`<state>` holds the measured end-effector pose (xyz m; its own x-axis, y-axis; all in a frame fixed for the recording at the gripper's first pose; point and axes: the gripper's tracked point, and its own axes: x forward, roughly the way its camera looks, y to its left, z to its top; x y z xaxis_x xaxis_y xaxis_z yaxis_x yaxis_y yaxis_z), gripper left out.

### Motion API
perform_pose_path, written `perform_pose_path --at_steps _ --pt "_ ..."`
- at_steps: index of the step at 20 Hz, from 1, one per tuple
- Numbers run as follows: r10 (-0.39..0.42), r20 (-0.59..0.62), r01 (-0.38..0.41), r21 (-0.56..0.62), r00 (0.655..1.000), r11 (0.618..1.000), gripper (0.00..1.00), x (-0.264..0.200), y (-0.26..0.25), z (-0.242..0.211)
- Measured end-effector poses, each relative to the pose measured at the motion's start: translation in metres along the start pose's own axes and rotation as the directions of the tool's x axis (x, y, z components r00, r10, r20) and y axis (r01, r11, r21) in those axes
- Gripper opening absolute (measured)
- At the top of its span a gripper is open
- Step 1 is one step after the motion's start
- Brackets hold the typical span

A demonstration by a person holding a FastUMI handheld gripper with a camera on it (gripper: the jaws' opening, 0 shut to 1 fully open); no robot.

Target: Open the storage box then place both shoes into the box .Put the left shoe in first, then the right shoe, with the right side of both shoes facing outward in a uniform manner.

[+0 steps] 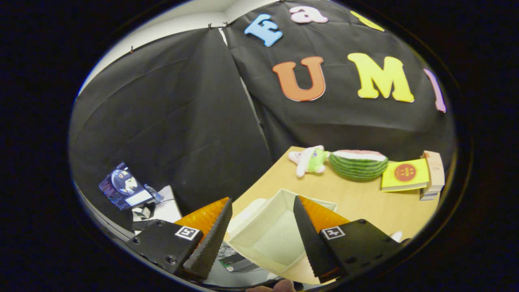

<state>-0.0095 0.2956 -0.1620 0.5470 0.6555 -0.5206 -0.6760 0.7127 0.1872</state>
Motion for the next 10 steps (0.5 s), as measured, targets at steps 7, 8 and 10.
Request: perform_pose_path --at_steps 7,8,10 --pt "-0.215 0.022 0.212 0.090 0.976 0.973 0.95 -0.060 -0.108 -0.010" --pt "-0.249 0.019 0.246 0.107 0.968 0.963 0.95 -0.077 -0.119 -0.014" --pt "-0.307 -0.027 0.308 0.140 0.951 0.941 0.95 -0.095 -0.148 -0.031"
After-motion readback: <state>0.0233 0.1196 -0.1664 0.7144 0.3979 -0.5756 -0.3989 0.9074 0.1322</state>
